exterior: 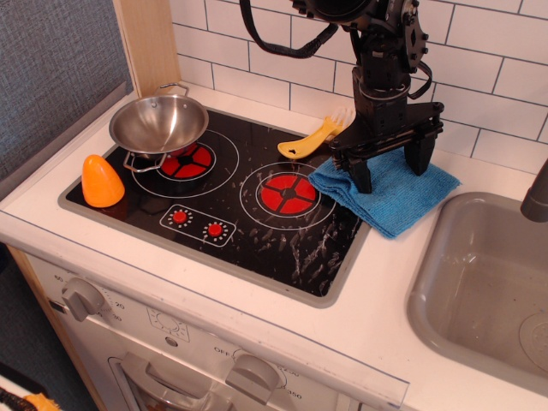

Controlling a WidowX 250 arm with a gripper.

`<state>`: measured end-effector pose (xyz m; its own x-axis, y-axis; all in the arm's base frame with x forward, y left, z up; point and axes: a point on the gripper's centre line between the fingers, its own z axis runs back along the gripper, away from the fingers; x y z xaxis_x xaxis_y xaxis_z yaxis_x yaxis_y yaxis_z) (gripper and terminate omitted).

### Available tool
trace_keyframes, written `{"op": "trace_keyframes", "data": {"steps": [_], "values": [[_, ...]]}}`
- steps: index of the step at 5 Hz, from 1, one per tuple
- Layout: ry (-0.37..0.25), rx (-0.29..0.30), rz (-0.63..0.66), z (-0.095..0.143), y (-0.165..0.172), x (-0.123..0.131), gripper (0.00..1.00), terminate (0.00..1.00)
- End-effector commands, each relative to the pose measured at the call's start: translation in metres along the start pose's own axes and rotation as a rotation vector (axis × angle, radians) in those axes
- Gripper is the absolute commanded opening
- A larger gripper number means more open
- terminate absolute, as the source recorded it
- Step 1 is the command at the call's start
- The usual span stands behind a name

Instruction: Move blue napkin to back right corner of stove top

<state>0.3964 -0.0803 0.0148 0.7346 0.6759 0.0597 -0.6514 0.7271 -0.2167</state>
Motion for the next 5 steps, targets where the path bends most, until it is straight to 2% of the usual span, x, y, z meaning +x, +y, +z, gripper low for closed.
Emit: {"op": "trace_keyframes", "data": {"steps": [1,2,3,4,5], "values": [[-0.148,-0.03,-0.033,0.074,-0.016,0.007,1.0,0.0],[-0.19,-0.056,0.002,0.099,-0.012,0.009,1.0,0.0],[-0.239,-0.042,0.006,0.117,-0.007,0.008,1.0,0.0],[-0.239,-0.042,0.006,0.117,-0.007,0.008,1.0,0.0],[-0.239,-0.042,0.006,0.117,-0.007,0.008,1.0,1.0]]}}
